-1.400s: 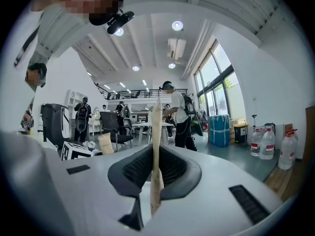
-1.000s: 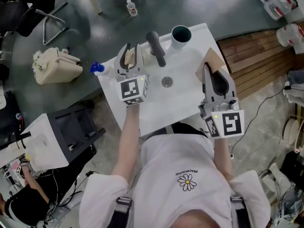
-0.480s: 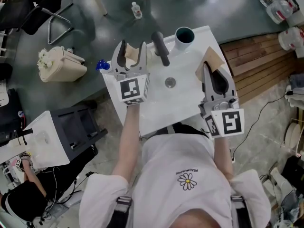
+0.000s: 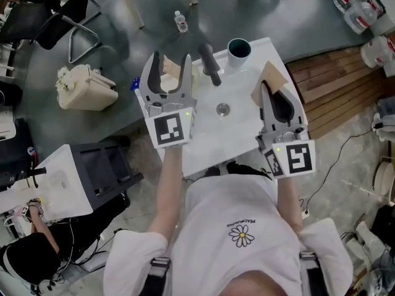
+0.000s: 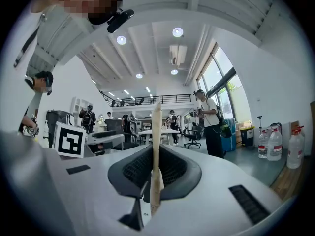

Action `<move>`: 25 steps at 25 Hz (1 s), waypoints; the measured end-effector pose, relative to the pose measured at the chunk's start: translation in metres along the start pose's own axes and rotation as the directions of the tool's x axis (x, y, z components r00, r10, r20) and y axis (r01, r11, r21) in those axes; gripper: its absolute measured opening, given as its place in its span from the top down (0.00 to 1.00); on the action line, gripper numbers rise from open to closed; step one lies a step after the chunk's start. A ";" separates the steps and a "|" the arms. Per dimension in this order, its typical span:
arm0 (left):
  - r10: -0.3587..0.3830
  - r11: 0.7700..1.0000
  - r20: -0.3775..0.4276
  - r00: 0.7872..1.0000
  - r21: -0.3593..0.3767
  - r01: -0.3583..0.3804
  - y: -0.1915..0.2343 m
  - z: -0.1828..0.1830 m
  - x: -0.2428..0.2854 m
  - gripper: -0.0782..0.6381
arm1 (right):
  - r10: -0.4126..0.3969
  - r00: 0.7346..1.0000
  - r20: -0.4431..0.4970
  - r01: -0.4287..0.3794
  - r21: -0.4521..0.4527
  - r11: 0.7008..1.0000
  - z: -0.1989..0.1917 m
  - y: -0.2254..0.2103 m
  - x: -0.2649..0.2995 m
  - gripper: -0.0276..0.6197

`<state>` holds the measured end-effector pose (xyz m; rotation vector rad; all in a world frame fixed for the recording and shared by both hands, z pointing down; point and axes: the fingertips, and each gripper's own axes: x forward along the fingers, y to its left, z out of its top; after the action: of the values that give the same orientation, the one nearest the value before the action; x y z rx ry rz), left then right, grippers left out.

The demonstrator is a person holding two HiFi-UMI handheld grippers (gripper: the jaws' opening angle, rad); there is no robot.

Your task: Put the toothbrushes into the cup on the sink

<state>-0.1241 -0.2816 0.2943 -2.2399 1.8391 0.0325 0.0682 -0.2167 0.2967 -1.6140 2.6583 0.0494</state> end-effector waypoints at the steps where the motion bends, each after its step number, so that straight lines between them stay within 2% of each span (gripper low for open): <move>1: 0.001 1.000 0.019 1.000 -0.005 -0.001 -0.002 0.010 -0.004 0.54 | -0.001 1.000 0.005 0.001 0.000 1.000 0.002 0.000 -0.001 0.92; 4: 0.001 1.000 0.082 0.997 -0.030 0.002 -0.010 0.039 -0.018 0.54 | -0.004 1.000 0.021 0.004 0.001 1.000 0.005 -0.001 -0.005 0.92; 8: 0.004 0.999 0.082 0.997 -0.051 0.000 -0.018 0.052 -0.041 0.55 | -0.004 0.999 0.035 0.004 0.004 1.000 0.009 0.002 -0.010 0.92; 9: 0.005 0.998 0.077 0.997 -0.063 0.000 -0.020 0.054 -0.046 0.58 | -0.003 0.999 0.037 0.002 0.004 1.000 0.010 0.003 -0.010 0.92; 12: 0.012 0.995 0.066 0.998 -0.096 -0.006 -0.030 0.053 -0.059 0.73 | 0.000 0.999 0.037 0.000 0.005 1.000 0.010 0.007 -0.011 0.92; 15: 0.015 0.993 0.034 0.999 -0.118 -0.010 -0.041 0.045 -0.072 0.82 | -0.001 0.999 0.039 0.000 0.006 1.000 0.008 0.008 -0.013 0.92; 18: 0.036 0.990 0.009 0.999 -0.139 -0.035 -0.045 0.036 -0.082 0.87 | -0.002 0.999 0.039 0.002 0.009 1.000 0.007 0.009 -0.014 0.92; 25: 0.038 0.988 -0.015 0.999 -0.150 -0.040 -0.046 0.028 -0.081 0.87 | -0.008 1.000 0.024 0.007 0.015 1.000 0.002 0.007 -0.017 0.92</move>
<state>-0.0920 -0.1900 0.2892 -2.3073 1.9470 0.1702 0.0694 -0.1982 0.2952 -1.6088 2.6289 0.0487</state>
